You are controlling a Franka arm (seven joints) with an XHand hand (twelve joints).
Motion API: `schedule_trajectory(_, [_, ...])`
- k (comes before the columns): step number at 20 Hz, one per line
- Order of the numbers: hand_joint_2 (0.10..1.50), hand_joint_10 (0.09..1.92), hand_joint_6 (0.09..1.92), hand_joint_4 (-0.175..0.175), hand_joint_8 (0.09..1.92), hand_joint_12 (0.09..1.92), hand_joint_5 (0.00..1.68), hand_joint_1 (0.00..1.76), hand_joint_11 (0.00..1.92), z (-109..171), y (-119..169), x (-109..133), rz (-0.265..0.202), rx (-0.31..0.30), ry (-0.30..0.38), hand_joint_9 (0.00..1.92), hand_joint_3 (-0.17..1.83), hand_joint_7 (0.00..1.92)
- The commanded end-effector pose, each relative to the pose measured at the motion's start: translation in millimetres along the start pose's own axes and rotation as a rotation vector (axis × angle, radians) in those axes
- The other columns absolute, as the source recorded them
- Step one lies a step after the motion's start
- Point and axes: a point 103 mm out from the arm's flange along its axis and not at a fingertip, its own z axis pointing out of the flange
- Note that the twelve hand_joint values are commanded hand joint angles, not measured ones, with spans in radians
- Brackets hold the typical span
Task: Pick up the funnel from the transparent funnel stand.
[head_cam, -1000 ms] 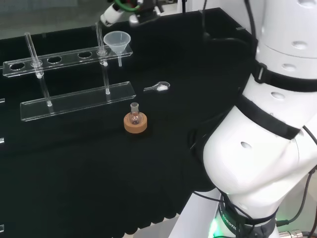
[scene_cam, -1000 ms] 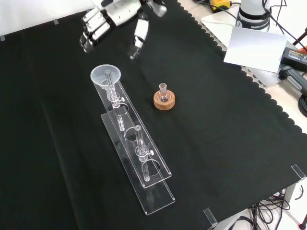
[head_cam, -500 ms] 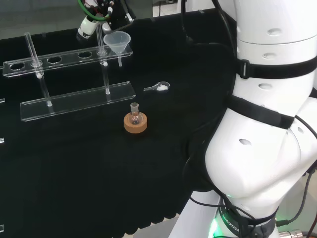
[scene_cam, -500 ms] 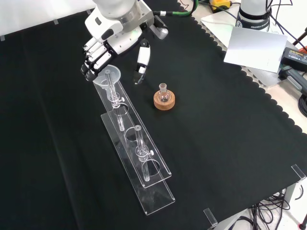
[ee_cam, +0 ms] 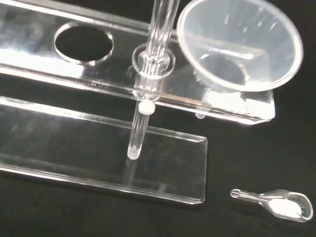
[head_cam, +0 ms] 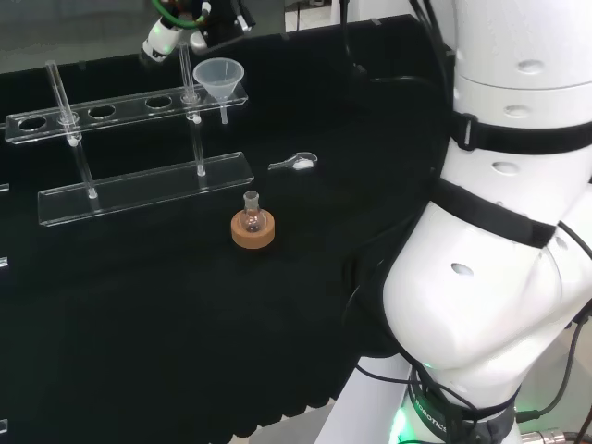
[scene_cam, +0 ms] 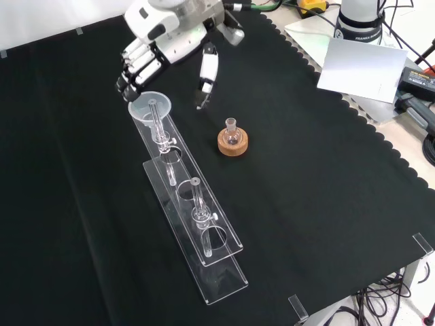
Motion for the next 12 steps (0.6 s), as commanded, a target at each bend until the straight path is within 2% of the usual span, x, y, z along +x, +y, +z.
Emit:
schedule_trajectory(1, [0.79,0.84,0.09,0.019,0.33,1.59,0.05,0.50,0.07,5,-16,-27,0.033,0.027,0.041,0.03,0.18,0.00])
schedule_trajectory(6, [0.78,0.82,0.09,0.009,0.26,1.60,0.04,0.50,0.02,17,-17,-48,0.055,0.033,0.071,0.00,0.17,0.00])
schedule_trajectory(12, [0.78,0.76,0.09,-0.008,0.16,1.61,0.01,0.51,0.01,33,-5,-51,0.055,0.069,0.063,0.00,0.17,0.00])
